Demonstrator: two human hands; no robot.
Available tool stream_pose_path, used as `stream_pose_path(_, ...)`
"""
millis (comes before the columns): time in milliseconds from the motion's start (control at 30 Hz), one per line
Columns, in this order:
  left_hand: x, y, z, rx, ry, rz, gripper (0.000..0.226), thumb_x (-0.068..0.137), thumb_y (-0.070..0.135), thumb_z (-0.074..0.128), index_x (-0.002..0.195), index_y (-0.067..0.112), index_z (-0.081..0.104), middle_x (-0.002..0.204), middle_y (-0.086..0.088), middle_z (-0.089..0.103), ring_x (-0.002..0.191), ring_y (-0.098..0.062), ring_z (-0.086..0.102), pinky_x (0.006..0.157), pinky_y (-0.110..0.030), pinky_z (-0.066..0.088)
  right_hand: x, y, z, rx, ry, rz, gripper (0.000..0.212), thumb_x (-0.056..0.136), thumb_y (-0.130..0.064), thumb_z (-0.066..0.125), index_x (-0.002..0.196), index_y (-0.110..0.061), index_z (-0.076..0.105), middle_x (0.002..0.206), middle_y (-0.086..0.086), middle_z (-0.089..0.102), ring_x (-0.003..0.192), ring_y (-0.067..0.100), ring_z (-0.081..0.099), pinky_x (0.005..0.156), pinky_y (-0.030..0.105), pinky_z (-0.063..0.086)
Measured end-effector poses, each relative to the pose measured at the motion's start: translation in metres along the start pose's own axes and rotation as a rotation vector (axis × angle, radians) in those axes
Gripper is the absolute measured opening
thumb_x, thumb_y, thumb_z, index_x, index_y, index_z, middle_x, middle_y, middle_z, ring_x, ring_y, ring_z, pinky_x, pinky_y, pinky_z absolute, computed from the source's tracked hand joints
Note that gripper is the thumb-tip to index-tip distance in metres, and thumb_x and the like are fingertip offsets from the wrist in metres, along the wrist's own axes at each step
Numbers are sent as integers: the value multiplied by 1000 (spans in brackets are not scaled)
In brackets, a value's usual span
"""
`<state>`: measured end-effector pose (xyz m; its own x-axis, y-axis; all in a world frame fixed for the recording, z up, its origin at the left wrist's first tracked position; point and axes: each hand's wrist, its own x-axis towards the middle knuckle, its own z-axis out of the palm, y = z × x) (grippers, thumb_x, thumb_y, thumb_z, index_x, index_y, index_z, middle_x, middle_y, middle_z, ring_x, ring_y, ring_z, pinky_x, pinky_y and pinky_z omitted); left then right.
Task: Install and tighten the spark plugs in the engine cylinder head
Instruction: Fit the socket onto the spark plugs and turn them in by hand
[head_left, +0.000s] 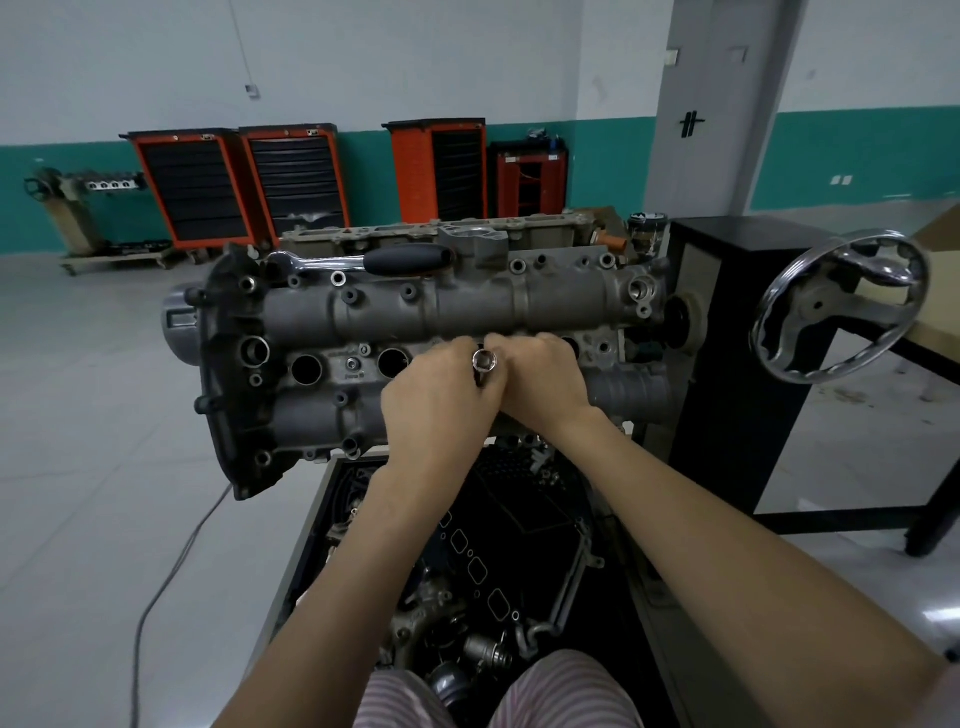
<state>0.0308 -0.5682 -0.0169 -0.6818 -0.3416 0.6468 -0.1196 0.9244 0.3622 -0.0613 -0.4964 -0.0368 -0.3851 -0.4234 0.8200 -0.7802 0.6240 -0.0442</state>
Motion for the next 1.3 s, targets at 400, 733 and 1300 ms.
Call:
stream_pose_path(400,0,-2,1,44,-58,-49,51,89,56,42,54,19,41,51,6,39,57,-18,40,45,-23,17,-3,2,-1,44,60,-25,29,67,-22,35,43,-10,45,33,5,46,27,24,40,46,17,32)
stream_pose_path(733,0,-3,-1,-12,-89,0,20,87,31,49,80,17,36,73,7,40,67,-17,36,46,-24,15,1,2,-3,45,-128,11,12,67,-10,60,67,0,52,54,16,59,46,35,54,51,31,31)
stream_pose_path(1300,2,-7,4,-75,-84,-41,29,85,41,47,71,21,32,63,10,38,51,-4,32,46,-26,15,-2,4,2,29,58,-95,25,68,-24,36,57,-6,50,41,5,51,34,26,48,41,25,38)
